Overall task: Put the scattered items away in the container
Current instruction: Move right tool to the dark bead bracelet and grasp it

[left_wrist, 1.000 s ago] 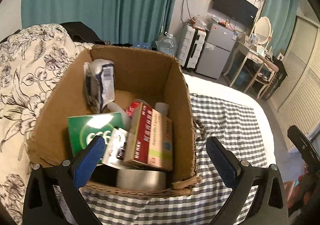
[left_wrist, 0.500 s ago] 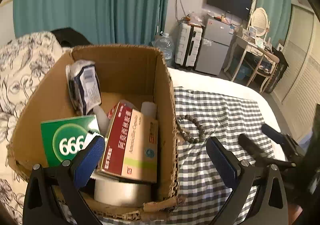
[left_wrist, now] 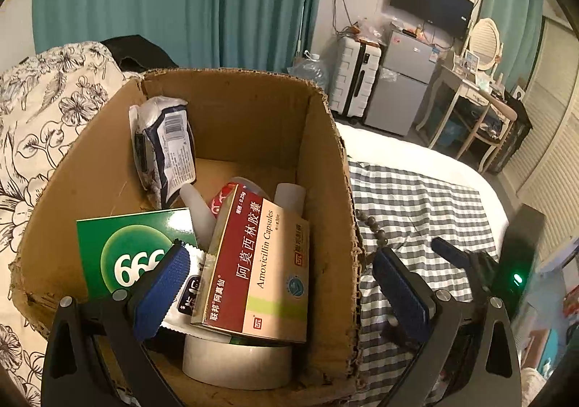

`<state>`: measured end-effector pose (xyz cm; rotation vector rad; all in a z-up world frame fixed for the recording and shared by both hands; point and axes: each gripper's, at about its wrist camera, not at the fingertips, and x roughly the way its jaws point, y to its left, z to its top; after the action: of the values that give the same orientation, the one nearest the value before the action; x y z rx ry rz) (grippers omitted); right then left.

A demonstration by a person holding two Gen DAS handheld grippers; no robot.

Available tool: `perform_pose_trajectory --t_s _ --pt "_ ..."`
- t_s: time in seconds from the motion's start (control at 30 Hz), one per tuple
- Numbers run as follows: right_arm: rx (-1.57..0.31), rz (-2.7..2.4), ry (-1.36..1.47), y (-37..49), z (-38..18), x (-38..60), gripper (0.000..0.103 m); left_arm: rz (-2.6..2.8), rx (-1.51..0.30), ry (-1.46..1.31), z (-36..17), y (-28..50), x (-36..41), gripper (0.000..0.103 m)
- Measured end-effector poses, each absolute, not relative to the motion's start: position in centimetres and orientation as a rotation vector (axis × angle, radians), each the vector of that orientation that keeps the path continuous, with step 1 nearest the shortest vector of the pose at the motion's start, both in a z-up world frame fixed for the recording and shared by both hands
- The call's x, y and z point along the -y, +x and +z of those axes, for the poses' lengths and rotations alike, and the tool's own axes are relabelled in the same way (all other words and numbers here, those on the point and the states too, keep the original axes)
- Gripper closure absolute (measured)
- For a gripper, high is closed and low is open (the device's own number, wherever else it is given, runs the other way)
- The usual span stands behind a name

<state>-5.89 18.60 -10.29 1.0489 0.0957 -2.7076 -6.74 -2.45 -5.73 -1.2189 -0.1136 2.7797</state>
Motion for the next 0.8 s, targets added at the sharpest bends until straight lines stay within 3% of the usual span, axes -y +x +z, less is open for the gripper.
perform_pose_trajectory --t_s 0.4,0.47,0.63,0.7,0.77,0.8 --pt "-0.09 -2.716 1.18 -10.5 -13.3 -17.5 0.016 2.758 0.14 -1.229 -6.1 -7.6 2.5 0.0" --pt "-0.092 -2.713 1.199 -11.1 -13.6 -17.3 0.024 2.752 0.141 -1.233 -6.2 -7.6 2.4 0.0" --pt "-0.046 -2.637 1.247 -11.8 -14.2 -17.5 0.067 2.751 0.152 -1.234 -6.2 -7.6 2.4 0.0" --pt "-0.048 -2.615 1.251 -11.4 -14.1 -17.6 0.079 2.753 0.153 -1.232 -6.3 -7.6 2.4 0.0" --pt "-0.062 -2.582 1.246 -10.7 -13.7 -17.7 0.084 2.754 0.153 -1.231 -6.3 -7.6 2.4 0.0" --pt "-0.076 -2.569 1.239 -10.2 -13.4 -17.7 0.092 2.754 0.147 -1.24 -6.4 -7.6 2.4 0.0"
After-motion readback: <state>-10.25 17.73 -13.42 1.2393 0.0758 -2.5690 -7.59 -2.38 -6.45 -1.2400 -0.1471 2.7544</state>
